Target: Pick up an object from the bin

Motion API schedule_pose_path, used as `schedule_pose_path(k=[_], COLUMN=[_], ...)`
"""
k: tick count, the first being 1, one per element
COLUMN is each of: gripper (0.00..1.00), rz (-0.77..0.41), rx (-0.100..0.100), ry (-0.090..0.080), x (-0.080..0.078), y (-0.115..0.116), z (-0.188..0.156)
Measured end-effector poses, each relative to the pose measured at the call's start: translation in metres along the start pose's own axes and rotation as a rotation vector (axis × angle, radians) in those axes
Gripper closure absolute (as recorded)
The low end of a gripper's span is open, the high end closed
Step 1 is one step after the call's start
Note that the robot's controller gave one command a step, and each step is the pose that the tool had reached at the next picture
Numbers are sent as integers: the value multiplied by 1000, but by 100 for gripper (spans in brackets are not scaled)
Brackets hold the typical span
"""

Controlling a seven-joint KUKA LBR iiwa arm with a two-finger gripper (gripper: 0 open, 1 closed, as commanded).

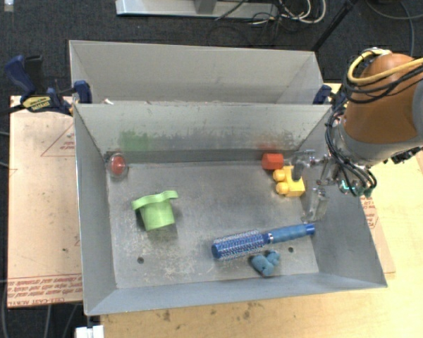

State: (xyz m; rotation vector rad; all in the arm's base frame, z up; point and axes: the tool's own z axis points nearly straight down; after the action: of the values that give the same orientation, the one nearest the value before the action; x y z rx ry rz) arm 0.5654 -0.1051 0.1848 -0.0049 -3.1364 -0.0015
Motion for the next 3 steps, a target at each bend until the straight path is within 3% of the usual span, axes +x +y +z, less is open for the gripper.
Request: schedule_pose_path(k=[1, 2, 3], gripper=[0, 100, 100], rz=[-12, -16, -75], rx=[-1, 1, 0], ry=[2, -5, -11], x=[30, 27, 7], y=[-4, -4, 36], z=[120, 115, 76])
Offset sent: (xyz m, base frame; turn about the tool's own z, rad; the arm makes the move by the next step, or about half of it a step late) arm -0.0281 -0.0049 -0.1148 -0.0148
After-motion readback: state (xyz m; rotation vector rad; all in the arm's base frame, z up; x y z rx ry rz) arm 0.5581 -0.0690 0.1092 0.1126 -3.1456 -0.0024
